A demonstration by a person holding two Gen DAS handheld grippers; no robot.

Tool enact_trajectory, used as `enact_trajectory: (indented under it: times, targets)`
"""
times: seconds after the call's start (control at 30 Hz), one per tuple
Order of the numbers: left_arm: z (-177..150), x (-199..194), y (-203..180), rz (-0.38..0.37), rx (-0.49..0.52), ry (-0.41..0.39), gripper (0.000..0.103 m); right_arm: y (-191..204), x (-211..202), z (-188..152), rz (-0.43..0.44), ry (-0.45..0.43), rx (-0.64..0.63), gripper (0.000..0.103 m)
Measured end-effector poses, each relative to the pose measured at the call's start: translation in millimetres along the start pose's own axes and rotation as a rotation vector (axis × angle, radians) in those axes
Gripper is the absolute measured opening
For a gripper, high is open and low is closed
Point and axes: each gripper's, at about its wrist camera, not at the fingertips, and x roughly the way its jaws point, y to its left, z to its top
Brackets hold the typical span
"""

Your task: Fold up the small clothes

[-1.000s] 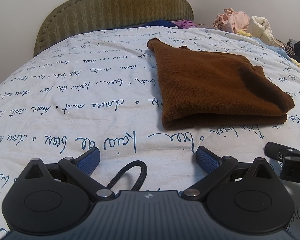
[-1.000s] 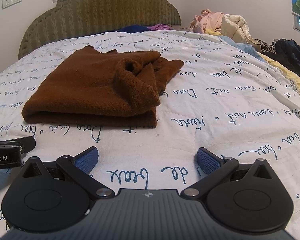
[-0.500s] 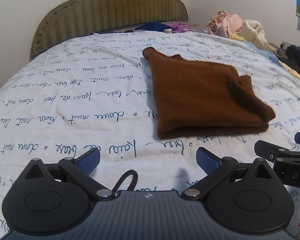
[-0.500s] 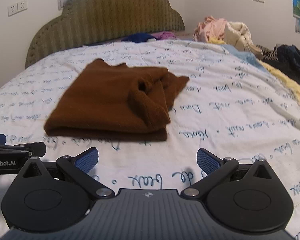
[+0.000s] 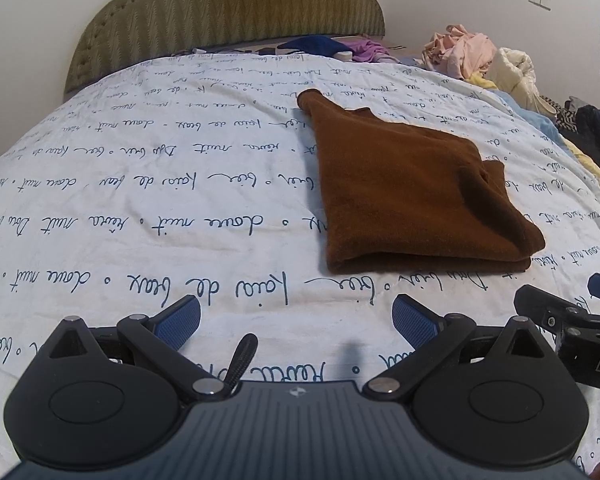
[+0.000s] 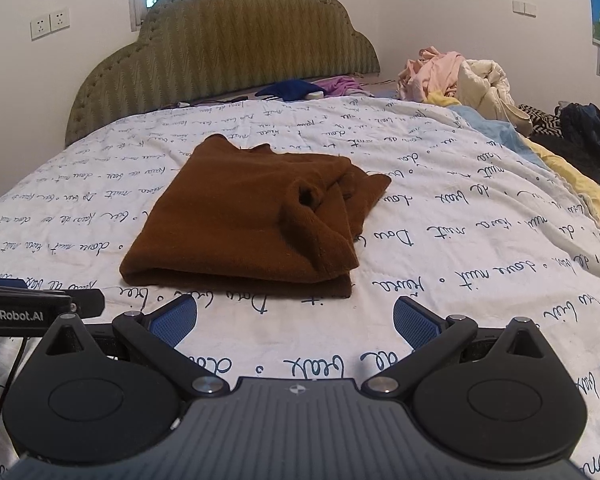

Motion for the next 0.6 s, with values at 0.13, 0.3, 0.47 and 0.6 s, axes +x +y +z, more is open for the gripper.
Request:
enact_trajectory:
  times: [0.13,0.3,0.47,0.6]
  targets:
    - [0.3,0.7,0.7,0.01,-0.002,0.004,0.103,-2.4,0.5,-1.3,-0.001,0.002,0.009,0.103]
    - [0.2,1.5,1.6,0.023,-0.006,0.004,0.103,-2.9,1.3,-2.5,0.001,0.008,0.012,0.103]
    - [-0.2,-1.3,0.1,0.04,0.0,-0.02,0.103,-2.4,1.9,-3.9,0.006,0.011,0.013,0.103]
    - [0.7,-0.6,1.8,0.03,-0.004,-0.014,0.103,-3.2,4.1,-4.6,0.001,0.014,0.014,0.103]
